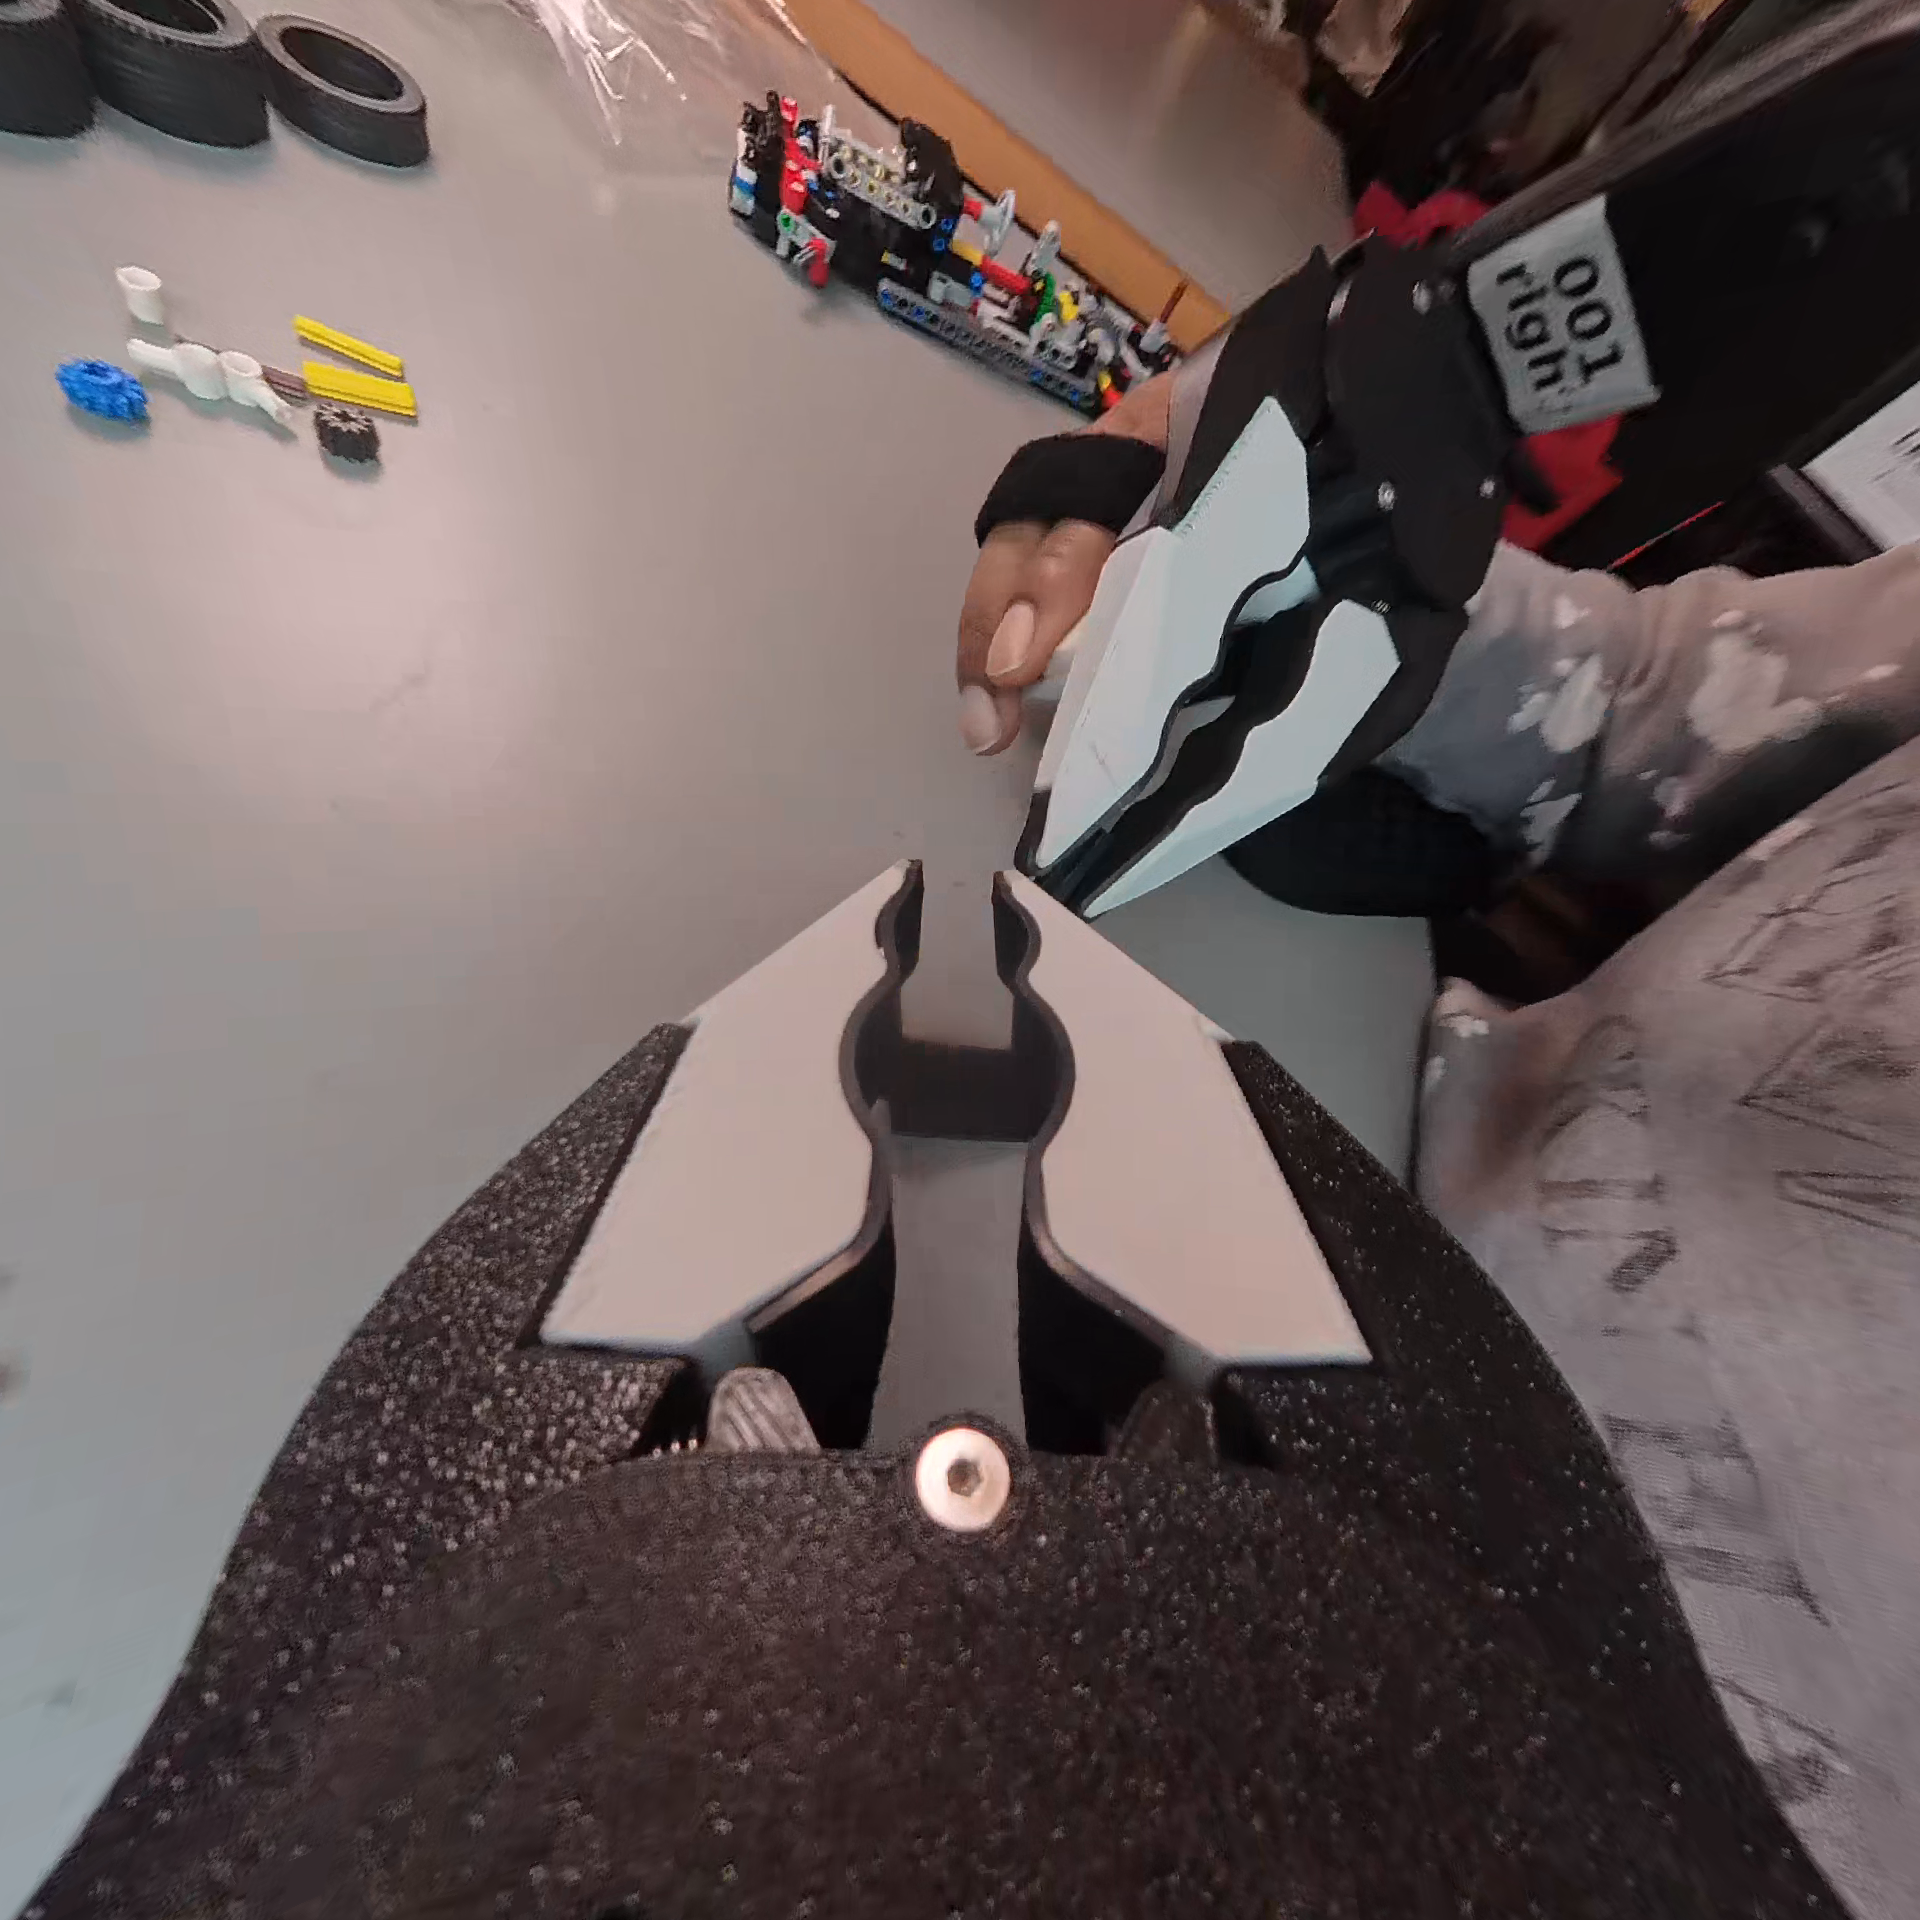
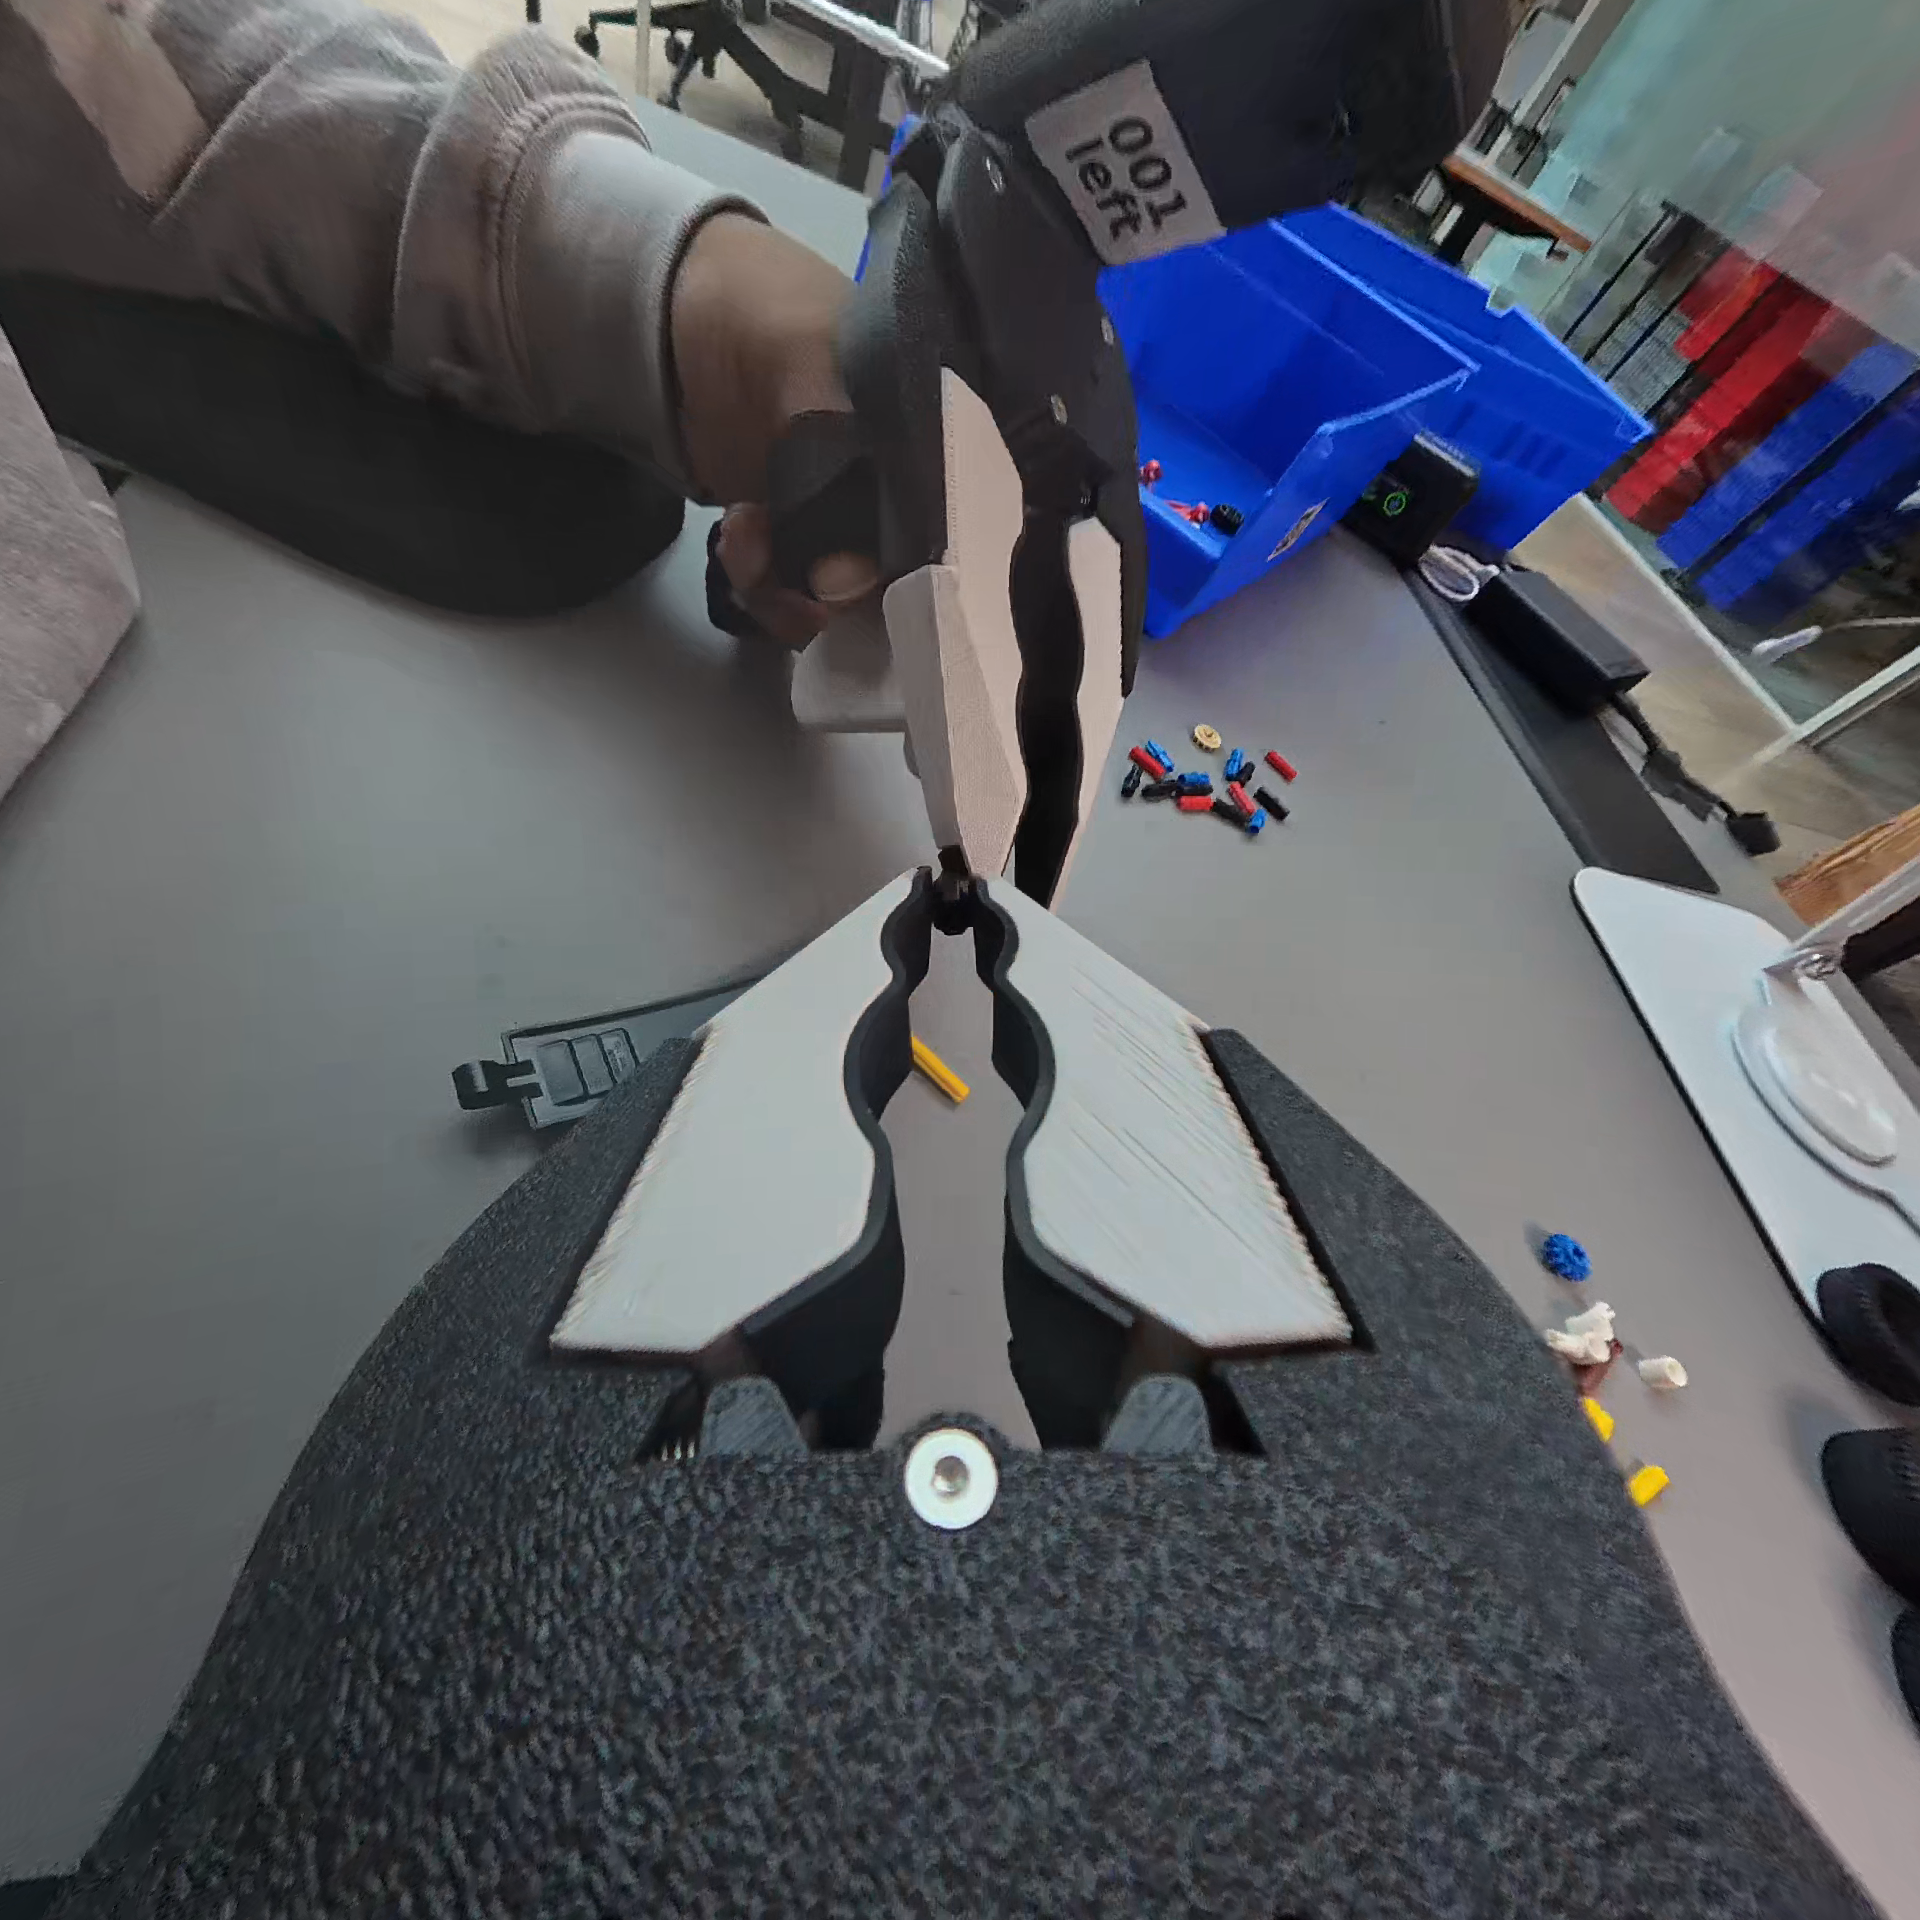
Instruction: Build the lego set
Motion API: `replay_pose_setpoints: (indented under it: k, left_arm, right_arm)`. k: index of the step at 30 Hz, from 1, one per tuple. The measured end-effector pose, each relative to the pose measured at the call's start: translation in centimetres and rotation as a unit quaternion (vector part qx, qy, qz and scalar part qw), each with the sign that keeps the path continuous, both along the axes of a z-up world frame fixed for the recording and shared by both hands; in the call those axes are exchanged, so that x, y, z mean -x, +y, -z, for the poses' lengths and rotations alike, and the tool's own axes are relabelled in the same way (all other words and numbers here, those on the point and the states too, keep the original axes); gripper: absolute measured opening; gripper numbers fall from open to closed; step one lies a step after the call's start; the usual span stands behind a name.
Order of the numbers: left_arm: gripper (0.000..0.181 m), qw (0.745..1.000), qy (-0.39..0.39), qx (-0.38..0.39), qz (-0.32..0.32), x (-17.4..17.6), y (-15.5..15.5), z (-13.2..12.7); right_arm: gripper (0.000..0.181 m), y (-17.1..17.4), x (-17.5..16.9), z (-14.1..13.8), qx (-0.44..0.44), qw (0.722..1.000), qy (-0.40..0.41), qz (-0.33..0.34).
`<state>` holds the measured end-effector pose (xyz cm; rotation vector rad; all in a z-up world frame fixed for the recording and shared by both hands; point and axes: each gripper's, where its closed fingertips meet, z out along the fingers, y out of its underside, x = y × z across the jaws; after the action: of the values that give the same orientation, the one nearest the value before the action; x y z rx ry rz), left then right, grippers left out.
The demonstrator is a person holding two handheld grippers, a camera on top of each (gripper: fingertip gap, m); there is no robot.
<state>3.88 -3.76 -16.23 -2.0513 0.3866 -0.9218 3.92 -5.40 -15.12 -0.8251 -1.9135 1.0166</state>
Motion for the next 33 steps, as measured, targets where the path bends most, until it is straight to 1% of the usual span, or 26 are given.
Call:
replay_pose_setpoints:
  k: [1,3,6,9,10,11,13,15,18,19,21,22,24,26,27,28,29,30,31,33]
  left_arm:
    - [0.011,0.999,-0.039,0.011,0.006,-0.1,-0.3,-0.6]
    - [0.007,0.991,-0.129,0.035,0.029,-0.5,-0.9,-1.9]
    - [0.009,0.965,-0.245,0.061,0.067,-0.9,-1.9,-3.9]
    - [0.011,0.936,-0.329,0.071,0.103,-1.2,-2.7,-5.7]
    - [0.013,0.927,-0.351,0.072,0.115,-1.3,-3.0,-6.2]
    - [0.021,0.916,-0.374,0.072,0.13,-1.5,-3.3,-6.9]
    - [0.022,0.901,-0.402,0.07,0.148,-1.8,-3.8,-7.8]
    - [0.022,0.904,-0.395,0.071,0.15,-2.5,-3.8,-7.6]
    - [0.01,0.907,-0.389,0.07,0.144,-2.9,-3.6,-7.6]
    - [0.009,0.909,-0.385,0.071,0.139,-2.7,-3.5,-7.4]
    - [0.007,0.924,-0.357,0.069,0.118,-2.3,-3.0,-6.7]
    - [0.007,0.937,-0.328,0.064,0.104,-2.1,-2.7,-6.3]
    - [0.004,0.969,-0.236,0.037,0.058,-0.7,-1.9,-5.0]
    - [0.004,0.98,-0.2,0.0,-0.006,2.3,-1.1,-5.9]
    - [0.004,0.984,-0.171,-0.021,-0.051,4.3,-0.6,-6.2]
    - [0.004,0.987,-0.117,-0.043,-0.1,6.5,-0.1,-6.1]
    - [0.004,0.985,-0.046,-0.064,-0.155,9.1,0.3,-5.9]
    - [0.004,0.973,0.03,-0.083,-0.213,11.9,0.5,-5.8]
    - [0.005,0.953,0.095,-0.101,-0.27,14.8,0.5,-6.0]
    - [0.005,0.905,0.184,-0.119,-0.365,19.8,-0.2,-7.0]
  right_arm:
    - [0.005,-0.2,0.0,-0.6,-0.004,1.0,0.016,-0.002]
    - [0.005,-0.7,-0.1,-1.9,-0.015,0.998,0.052,-0.01]
    - [0.005,-1.5,-0.4,-3.9,0.002,0.995,0.095,-0.023]
    - [0.004,-2.1,-0.8,-5.7,0.029,0.991,0.127,-0.032]
    - [0.004,-2.3,-0.9,-6.2,0.039,0.99,0.134,-0.036]
    - [0.004,-2.3,-1.0,-6.5,0.049,0.988,0.138,-0.039]
    - [0.004,-2.4,-1.2,-7.0,0.067,0.987,0.143,-0.042]
    - [0.004,-2.4,-1.1,-6.8,0.059,0.987,0.141,-0.038]
    - [0.005,-2.6,-0.8,-6.1,0.035,0.99,0.131,-0.037]
    - [0.005,-2.5,-0.7,-5.9,0.025,0.991,0.131,-0.031]
    - [0.005,-1.9,-0.4,-5.3,0.001,0.993,0.12,-0.016]
    - [0.006,-1.7,-0.2,-5.0,-0.006,0.993,0.113,-0.011]
    - [0.016,-1.0,-0.3,-4.3,0.009,0.996,0.087,-0.006]
    - [0.024,0.6,-0.7,-3.4,0.036,0.998,0.047,0.009]
    - [0.024,1.4,-0.8,-2.6,0.042,0.999,0.022,0.014]
    - [0.023,2.0,-0.8,-1.2,0.036,0.999,-0.012,0.019]
    - [0.023,2.5,-0.8,0.4,0.019,0.998,-0.047,0.022]
    - [0.023,2.7,-0.8,1.9,0.002,0.997,-0.08,0.021]
    - [0.024,2.8,-0.7,3.3,-0.011,0.993,-0.112,0.017]
    - [0.024,2.6,-0.4,5.0,-0.016,0.987,-0.16,0.002]
